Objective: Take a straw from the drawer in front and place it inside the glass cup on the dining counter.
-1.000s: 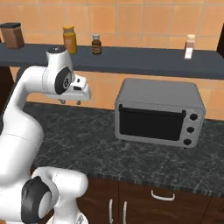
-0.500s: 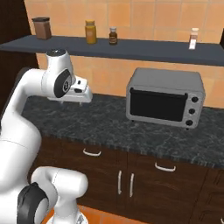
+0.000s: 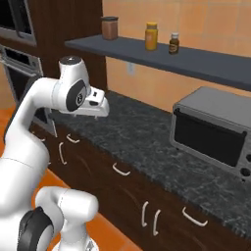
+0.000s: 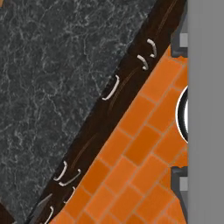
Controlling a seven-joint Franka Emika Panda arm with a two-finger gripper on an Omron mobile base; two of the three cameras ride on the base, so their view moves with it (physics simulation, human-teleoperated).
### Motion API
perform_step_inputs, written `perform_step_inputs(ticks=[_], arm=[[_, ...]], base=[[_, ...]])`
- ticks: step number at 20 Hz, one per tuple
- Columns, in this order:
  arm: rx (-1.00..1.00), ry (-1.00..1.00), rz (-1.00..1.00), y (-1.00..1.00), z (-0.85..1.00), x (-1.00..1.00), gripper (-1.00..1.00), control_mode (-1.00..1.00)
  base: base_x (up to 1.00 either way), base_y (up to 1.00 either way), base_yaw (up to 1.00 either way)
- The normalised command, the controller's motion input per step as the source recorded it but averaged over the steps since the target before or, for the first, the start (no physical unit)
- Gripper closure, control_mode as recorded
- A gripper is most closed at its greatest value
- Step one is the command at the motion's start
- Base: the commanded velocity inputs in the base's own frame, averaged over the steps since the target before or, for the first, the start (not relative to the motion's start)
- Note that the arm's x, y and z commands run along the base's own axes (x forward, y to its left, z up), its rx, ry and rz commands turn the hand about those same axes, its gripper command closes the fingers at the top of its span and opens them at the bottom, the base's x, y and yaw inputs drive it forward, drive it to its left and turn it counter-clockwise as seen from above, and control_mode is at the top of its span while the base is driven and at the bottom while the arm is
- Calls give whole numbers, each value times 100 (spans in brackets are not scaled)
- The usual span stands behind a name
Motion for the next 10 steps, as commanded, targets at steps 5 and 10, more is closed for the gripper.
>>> perform_step_inputs(ticks=[5,10], arm=[[0,0,0,0,0,0,-100,100],[0,0,0,0,0,0,-100,100]], base=[[-10,-90,59],[-31,-84,41]])
